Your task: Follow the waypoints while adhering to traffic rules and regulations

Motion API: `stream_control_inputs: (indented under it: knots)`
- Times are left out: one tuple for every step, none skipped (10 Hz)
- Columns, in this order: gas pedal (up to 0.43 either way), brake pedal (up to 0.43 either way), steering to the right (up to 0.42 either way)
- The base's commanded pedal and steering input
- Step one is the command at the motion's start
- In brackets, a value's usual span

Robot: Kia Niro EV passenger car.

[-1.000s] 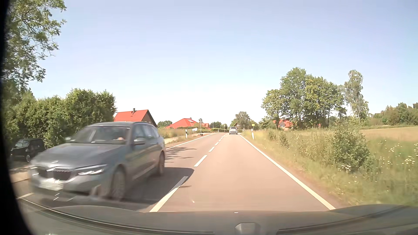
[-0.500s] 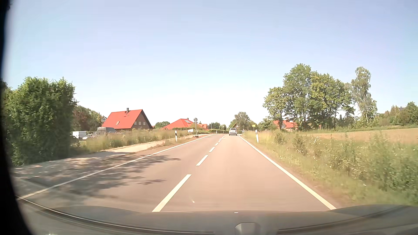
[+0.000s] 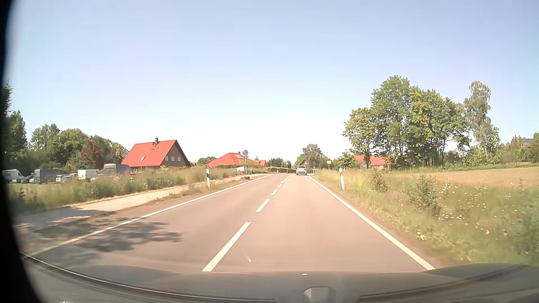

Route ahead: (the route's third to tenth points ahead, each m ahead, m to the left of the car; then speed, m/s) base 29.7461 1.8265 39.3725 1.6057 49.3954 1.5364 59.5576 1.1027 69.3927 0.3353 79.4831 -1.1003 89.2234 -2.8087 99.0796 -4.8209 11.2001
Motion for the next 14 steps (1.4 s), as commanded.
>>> stream_control_inputs:
  knots:
    - [0.157, 0.006, 0.003]
    - [0.157, 0.006, 0.002]
    - [0.157, 0.006, 0.002]
    - [0.157, 0.006, 0.0]
    - [0.15, 0.006, -0.002]
    - [0.15, 0.006, -0.002]
    - [0.15, 0.006, -0.001]
    - [0.15, 0.006, -0.001]
    - [0.15, 0.006, -0.002]
    - [0.15, 0.006, -0.002]
    - [0.15, 0.006, 0.0]
    - [0.15, 0.006, 0.002]
    - [0.15, 0.006, 0.004]
    - [0.15, 0.006, 0.007]
